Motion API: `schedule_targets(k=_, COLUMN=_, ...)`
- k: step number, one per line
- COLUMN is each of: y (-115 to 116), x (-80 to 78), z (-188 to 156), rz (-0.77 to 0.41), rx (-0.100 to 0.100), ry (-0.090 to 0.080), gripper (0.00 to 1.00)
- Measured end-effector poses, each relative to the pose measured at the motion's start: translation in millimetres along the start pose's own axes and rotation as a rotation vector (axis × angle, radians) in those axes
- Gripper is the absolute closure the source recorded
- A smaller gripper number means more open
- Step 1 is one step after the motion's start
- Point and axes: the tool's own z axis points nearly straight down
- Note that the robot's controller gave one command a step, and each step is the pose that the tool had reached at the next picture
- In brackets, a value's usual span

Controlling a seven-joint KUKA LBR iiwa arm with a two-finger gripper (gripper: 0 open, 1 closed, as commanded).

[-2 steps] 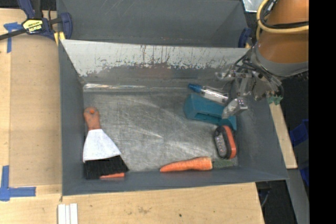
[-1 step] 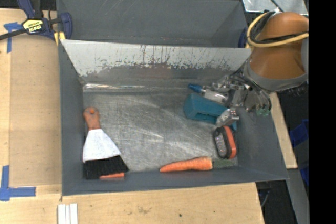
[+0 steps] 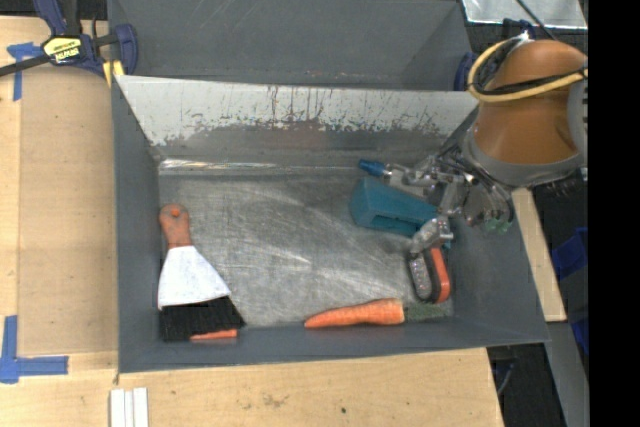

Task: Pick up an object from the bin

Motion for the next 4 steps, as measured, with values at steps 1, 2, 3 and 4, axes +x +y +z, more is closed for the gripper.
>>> schedule_targets(k=1, y=5, x=-3.7, z=2, rz=0.058, rx=0.000, ry=-0.004, gripper=0.00)
schedule_targets(k=2, y=-2, x=-11.1, z=62, rz=0.089, rx=0.002, ry=-0.033, gripper=0.00)
schedule_targets(k=3, y=-1, x=-13.6, z=57, rz=0.085, rx=0.002, ry=-0.040, gripper=1.00)
schedule_targets(k=4, y=-1, x=-13.6, z=57, rz=0.085, rx=0.002, ry=-0.040, gripper=1.00)
